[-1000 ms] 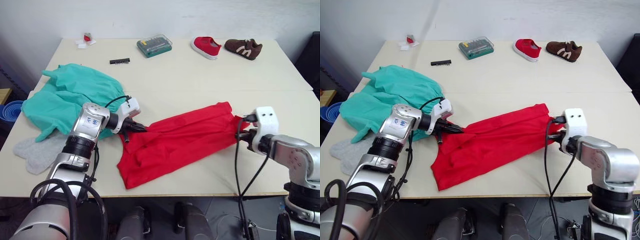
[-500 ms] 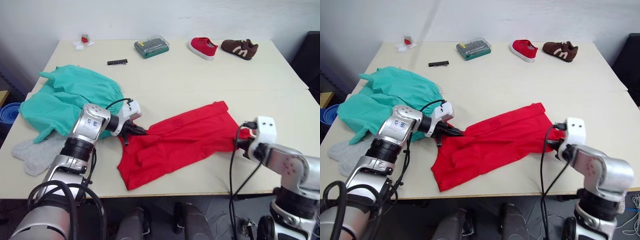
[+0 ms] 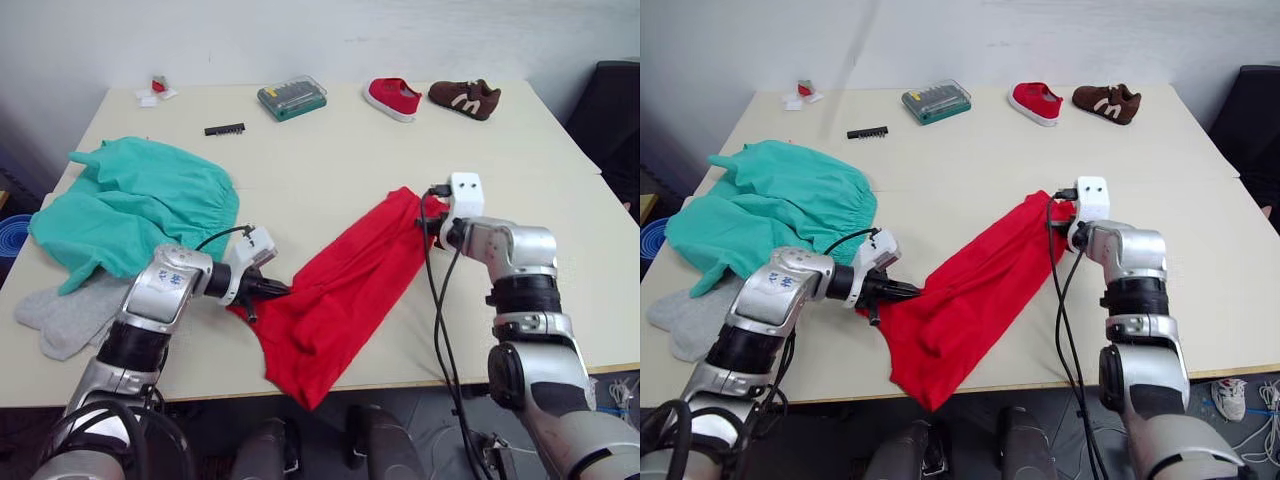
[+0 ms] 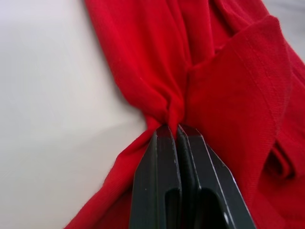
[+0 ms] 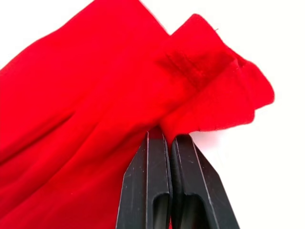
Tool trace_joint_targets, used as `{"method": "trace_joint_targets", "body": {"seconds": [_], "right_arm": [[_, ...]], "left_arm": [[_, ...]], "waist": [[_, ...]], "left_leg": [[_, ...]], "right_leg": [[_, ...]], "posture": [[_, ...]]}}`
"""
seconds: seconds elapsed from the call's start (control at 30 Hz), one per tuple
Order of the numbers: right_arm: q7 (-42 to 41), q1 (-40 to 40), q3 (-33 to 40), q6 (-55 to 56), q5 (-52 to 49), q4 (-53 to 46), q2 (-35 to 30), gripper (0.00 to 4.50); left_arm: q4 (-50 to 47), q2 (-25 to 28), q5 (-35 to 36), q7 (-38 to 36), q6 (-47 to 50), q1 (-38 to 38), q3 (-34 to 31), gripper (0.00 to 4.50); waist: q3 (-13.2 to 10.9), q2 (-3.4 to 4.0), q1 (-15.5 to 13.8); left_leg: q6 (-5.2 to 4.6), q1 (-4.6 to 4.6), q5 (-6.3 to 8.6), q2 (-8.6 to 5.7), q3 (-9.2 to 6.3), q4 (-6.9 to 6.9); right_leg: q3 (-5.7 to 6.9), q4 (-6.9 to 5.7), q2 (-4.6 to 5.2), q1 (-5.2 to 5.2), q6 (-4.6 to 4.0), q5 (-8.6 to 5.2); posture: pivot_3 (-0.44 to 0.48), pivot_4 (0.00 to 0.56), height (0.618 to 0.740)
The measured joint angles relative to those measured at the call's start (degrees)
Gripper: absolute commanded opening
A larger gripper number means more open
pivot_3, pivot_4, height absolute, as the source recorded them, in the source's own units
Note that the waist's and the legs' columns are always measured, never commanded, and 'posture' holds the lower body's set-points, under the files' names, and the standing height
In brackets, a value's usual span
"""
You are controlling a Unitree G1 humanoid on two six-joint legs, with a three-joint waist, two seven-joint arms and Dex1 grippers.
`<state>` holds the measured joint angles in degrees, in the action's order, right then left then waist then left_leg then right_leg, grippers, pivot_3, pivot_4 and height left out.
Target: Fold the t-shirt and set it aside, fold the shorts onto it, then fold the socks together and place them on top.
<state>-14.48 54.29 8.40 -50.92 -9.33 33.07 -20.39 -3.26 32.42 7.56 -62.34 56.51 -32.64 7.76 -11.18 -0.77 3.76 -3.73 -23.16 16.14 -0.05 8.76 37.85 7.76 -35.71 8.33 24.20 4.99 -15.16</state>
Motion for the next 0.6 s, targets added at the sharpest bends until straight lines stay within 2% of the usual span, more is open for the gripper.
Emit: {"method": "trace_joint_targets", "body": {"seconds": [0.13, 0.27, 0.43, 0.5, 0.6], "right_arm": [[-1.1, 3.9, -1.9, 4.5, 1.7, 7.4, 0.3, 0.01], [-2.6, 8.2, -4.6, 10.2, 4.2, 15.9, 0.7, 0.01], [-4.3, 10.3, -6.2, 14.9, 6.4, 21.5, 0.6, 0.01], [-5.3, 10.3, -6.9, 15.4, 7.1, 21.7, 0.2, 0.00], [-6.5, 9.9, -7.9, 14.7, 7.7, 20.4, -0.9, 0.65]], "left_arm": [[-6.1, -0.8, 2.8, 5.4, 6.1, 3.5, -2.5, 0.00], [-13.2, -5.2, 4.3, 13.7, 11.9, 8.3, -7.5, 0.00], [-18.4, -7.1, 6.3, 20.0, 14.7, 11.1, -9.1, 0.00], [-18.6, -7.4, 7.7, 21.2, 15.5, 11.2, -9.5, 0.49], [-17.7, -7.1, 9.9, 21.3, 15.7, 10.7, -9.7, 1.34]], "waist": [[0.0, 0.00, 0.1], [0.0, 0.00, 0.5], [0.0, -0.04, 0.5], [0.0, -0.04, 0.5], [0.0, -0.04, 0.1]], "left_leg": [[0.10, 0.01, -0.01, 0.02, 0.00, 0.00], [0.12, 0.03, 0.00, 0.02, 0.00, -0.02], [0.18, 0.05, 0.00, 0.03, 0.00, -0.02], [0.20, 0.05, 0.01, 0.03, 0.00, -0.02], [0.23, 0.04, 0.02, 0.03, -0.01, -0.04]], "right_leg": [[-0.01, -0.03, -0.01, 0.00, -0.02, -0.01], [-0.02, -0.03, -0.02, -0.02, -0.02, -0.01], [-0.02, -0.02, -0.04, -0.04, -0.03, -0.02], [-0.02, -0.01, -0.04, -0.04, -0.03, -0.02], [-0.02, 0.00, -0.03, -0.02, -0.06, -0.03]], "posture": [[0.000, 0.150, 0.740], [0.000, 0.150, 0.740], [0.000, 0.150, 0.740], [0.000, 0.150, 0.740], [0.000, 0.150, 0.740]]}}
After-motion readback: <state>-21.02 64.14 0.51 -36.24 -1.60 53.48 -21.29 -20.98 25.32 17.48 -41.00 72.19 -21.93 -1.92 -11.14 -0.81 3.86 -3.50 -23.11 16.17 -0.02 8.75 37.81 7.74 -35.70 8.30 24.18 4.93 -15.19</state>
